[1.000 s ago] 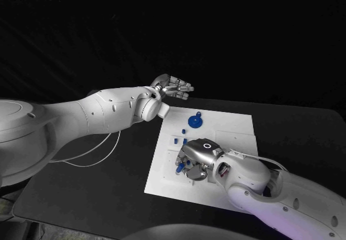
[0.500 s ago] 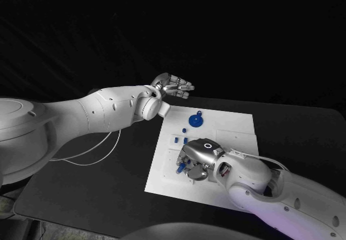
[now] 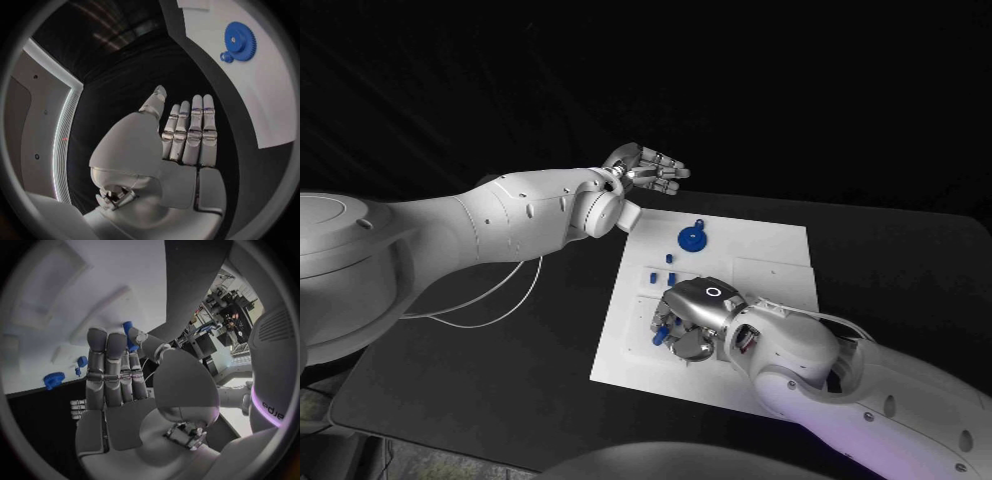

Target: Assemble the parts on the task board

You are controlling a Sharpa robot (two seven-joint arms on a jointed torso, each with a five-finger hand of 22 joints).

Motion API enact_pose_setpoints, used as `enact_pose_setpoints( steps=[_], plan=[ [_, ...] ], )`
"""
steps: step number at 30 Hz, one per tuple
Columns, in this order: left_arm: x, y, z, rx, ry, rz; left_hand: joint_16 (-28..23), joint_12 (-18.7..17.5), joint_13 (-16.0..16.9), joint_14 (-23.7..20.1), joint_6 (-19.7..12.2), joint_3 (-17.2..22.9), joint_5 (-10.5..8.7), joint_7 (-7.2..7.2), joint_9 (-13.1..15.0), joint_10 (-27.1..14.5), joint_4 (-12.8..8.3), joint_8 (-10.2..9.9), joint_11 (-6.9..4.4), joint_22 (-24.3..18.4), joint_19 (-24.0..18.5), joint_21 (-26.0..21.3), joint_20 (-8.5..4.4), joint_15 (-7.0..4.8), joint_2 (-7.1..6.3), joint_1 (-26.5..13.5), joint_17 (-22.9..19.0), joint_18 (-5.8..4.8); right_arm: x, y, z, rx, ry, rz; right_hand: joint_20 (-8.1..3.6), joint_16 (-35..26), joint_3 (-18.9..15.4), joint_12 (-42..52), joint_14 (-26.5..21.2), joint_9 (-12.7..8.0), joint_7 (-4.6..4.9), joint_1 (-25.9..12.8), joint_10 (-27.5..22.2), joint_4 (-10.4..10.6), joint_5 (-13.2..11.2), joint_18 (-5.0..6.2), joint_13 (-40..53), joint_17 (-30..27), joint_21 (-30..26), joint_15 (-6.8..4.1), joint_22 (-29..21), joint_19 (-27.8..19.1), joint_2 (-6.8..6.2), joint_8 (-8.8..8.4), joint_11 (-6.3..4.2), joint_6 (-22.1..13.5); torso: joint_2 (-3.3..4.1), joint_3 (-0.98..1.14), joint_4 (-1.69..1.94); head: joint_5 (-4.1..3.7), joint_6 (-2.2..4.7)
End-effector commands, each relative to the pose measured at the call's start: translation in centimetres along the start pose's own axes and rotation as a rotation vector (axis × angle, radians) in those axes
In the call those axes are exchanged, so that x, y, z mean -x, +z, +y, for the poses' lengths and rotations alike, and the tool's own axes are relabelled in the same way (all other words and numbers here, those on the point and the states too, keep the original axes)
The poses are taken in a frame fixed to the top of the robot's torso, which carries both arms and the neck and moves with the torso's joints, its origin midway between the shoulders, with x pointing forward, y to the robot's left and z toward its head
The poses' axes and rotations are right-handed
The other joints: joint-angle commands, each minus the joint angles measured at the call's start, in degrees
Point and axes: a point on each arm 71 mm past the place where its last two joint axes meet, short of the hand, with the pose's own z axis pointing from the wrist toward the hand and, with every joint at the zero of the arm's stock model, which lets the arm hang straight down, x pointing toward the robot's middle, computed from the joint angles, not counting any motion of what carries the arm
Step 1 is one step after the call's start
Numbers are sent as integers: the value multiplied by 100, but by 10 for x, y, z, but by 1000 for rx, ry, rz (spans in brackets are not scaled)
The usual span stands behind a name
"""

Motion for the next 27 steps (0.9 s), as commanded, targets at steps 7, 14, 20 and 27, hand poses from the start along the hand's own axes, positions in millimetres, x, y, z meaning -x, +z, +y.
enact_pose_setpoints(
  steps=[7, 14, 20, 27],
  plan=[
    [-2, 0, -1, -7, -2, 15, -12, 26, -1, -26, -51, -27, -21, -8, -5, -30, -8, -7, -11, -6, -25, 40, 14, -13, 41, -14, 6, -34, -4, 1, 2, 11, -33, 20, -33, -6, 14, 28, 6, 6, 8, -9, 24, -32, -4, 78, 5, -9, -39, -39, 6, 210, 52, 40, -13, 31, -2, -1, 2, 14, -32],
    [-2, 0, -1, -7, -2, 16, -13, 26, -1, -34, -51, -28, -23, -7, -4, -35, -5, -6, -9, -17, -31, 44, 17, -10, 42, -13, 5, -34, -7, 2, 3, 7, -54, 27, -32, -7, 15, 28, 4, 6, 9, -4, 24, -43, -8, 78, 5, -11, -47, -39, 13, 208, 52, 39, -12, 31, -3, -4, -2, 17, -42],
    [-2, 0, -1, -6, -3, 19, -13, 26, -1, -34, -51, -28, -23, -7, -4, -35, -5, -6, -9, -17, -31, 44, 17, -10, 42, -13, 5, -34, -10, 5, 5, 12, -61, 29, -29, -14, 19, 26, 1, 0, 16, -16, -2, -38, -5, 82, 4, -15, -92, -33, 7, 204, 47, 36, -4, 5, 1, -1, 5, 8, -51],
    [-2, 0, -1, -5, -3, 20, -13, 26, -1, -34, -51, -28, -23, -7, -4, -35, -5, -6, -9, -17, -31, 44, 17, -10, 42, -13, 5, -34, -14, 7, 7, 22, -48, 27, 11, -6, -45, 25, 2, -26, 70, -23, -215, -16, -7, 102, -1, -15, -120, 14, 3, 207, 1, 33, 59, -196, 2, -3, -1, 4, -87]
  ],
)
